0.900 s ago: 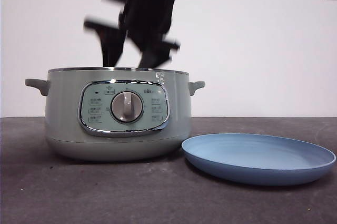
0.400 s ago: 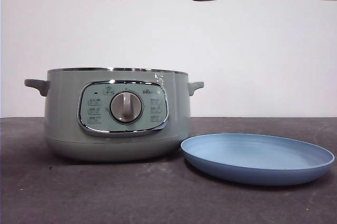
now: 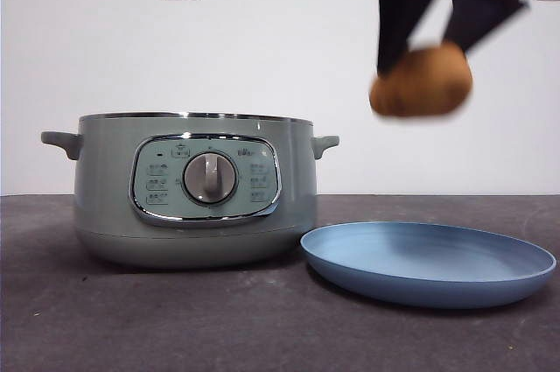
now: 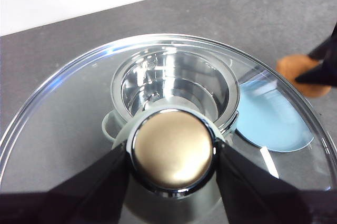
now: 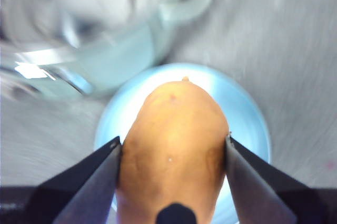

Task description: Take the potato out from the steamer,put the potato on the plate,close the lid

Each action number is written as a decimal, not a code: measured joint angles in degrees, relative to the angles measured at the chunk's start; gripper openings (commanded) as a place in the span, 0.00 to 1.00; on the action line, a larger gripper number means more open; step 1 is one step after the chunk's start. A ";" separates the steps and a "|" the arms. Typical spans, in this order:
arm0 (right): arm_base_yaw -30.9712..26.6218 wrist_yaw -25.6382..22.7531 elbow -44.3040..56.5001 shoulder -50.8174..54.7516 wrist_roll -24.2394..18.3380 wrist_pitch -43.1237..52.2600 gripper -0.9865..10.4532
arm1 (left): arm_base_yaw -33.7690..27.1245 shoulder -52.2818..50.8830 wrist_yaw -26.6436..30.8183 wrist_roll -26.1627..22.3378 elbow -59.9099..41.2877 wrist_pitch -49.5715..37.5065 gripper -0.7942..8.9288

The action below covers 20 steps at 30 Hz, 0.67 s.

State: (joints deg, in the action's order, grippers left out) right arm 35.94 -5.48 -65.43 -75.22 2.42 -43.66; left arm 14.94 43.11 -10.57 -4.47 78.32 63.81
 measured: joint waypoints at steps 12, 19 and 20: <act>-3.87 5.51 20.48 -2.12 2.36 23.93 0.07 | 0.02 3.93 -2.69 -0.02 0.00 -0.17 0.07; -6.43 7.19 21.81 -6.49 2.36 26.77 0.07 | 0.02 7.87 -3.21 0.00 0.00 -4.15 0.07; -6.64 7.26 21.84 -6.58 2.36 26.75 0.07 | 0.02 8.55 -3.72 0.00 0.00 -4.61 0.07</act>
State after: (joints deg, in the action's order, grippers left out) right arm 29.30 1.78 -43.59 -81.80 4.78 -16.91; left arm 14.96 51.66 -14.28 -4.47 78.32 59.20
